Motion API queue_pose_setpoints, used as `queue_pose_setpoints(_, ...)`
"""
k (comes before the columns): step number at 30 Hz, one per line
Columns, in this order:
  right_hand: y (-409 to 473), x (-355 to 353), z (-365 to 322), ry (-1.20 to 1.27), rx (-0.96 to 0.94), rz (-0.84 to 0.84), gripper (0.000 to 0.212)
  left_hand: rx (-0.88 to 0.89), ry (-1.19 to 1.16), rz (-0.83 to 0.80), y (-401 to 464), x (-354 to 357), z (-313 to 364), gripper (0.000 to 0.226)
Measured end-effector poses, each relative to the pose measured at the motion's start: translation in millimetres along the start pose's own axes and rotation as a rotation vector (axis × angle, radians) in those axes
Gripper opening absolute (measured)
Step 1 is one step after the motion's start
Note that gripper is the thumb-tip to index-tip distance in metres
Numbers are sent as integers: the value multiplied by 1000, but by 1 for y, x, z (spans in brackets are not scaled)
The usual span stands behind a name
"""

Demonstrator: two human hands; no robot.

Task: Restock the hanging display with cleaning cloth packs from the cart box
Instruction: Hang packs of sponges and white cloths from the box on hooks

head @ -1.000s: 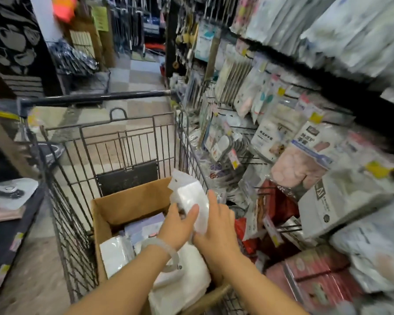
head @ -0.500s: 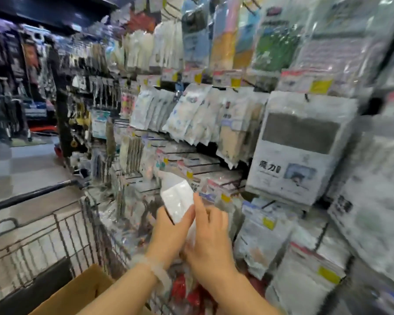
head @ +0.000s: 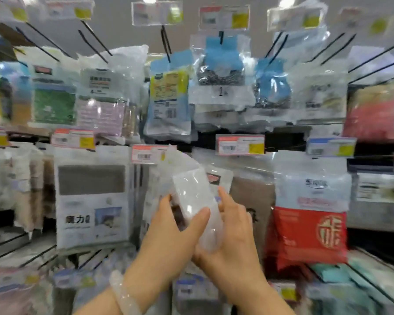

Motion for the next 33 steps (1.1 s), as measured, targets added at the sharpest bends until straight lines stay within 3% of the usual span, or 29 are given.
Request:
queue_pose_setpoints(3,2,-59,10,-10,15,82,90,80,4,-108,-8,54,35,40)
queue_pose_setpoints(6,0,-111,18,-40,-3,147,84,141,44,-162,-15,102,64,51)
queue_pose_setpoints(11,-12,-189,40,-118,-18,234,84,136,3,-199,-32,175,95,53)
queue_pose_setpoints(15,-33,-247,48,-419,-114,277,84,28,-153,-256,-58,241,108,57)
queue_pose_setpoints(19,-53,-297,60,-662,-82,250,97,-81,-355,-346,-71,313,115,70)
queue_pose_setpoints(22,-50,-343,62,-788,-105,252,104,-47,-469,-431,-77,357,140,53)
queue_pose_setpoints(25,-31,-388,55,-903,-196,355,90,36,-505,-465,-72,387,183,52)
queue_pose_setpoints(28,-6,-411,59,-1006,-196,391,92,45,-539,-522,-54,408,219,52)
queue_pose_setpoints(33,34,-402,78,-1161,-219,350,90,-93,-682,-666,-13,434,237,56)
Point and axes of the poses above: each hand's wrist, its own y-axis towards the middle knuckle, its own x-axis out of the palm, z = x × y, the point moved 8 cm from there along y, towards the middle knuckle, and after that the axes turned 8 degrees about -x, right-handed, at the moved point
